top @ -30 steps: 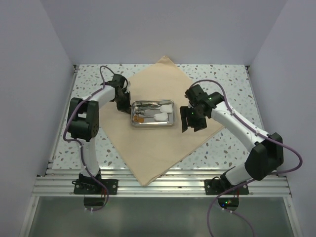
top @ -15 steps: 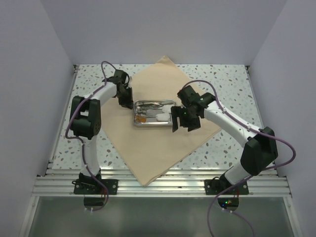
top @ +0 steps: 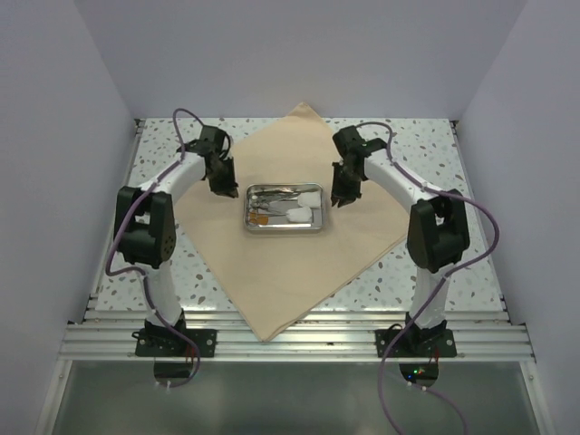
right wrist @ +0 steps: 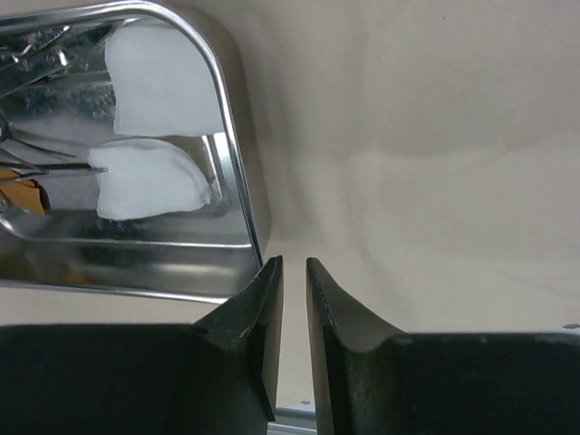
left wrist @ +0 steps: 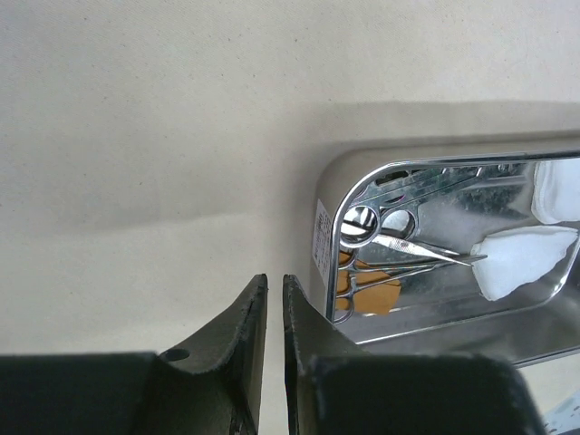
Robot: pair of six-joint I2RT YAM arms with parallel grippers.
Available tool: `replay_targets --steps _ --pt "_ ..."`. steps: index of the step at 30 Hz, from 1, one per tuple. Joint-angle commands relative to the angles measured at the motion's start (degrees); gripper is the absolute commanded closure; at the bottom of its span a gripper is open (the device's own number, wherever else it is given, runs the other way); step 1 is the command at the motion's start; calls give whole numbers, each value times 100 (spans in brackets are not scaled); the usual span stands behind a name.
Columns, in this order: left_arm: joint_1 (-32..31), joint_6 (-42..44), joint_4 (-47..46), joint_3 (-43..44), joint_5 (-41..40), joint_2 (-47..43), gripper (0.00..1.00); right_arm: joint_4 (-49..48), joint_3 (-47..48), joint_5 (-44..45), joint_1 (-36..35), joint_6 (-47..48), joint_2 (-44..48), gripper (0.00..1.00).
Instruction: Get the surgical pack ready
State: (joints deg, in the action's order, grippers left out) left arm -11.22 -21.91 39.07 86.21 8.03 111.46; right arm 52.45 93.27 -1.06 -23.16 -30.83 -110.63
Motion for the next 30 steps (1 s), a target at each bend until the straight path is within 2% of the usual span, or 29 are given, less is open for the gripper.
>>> replay_targets --steps 1,7,18,30 --pt "33 -24 -13 0 207 130 85 125 445 88 -13 174 -440 80" --pt "-3 -76 13 255 567 526 88 3 394 -157 -22 209 -750 85" --pt "-82 -191 -13 835 752 939 90 -736 -424 -1176 -101 -283 -583 89" --pt "-82 -217 22 1249 893 1308 89 -780 -469 -1256 -198 -486 -459 89"
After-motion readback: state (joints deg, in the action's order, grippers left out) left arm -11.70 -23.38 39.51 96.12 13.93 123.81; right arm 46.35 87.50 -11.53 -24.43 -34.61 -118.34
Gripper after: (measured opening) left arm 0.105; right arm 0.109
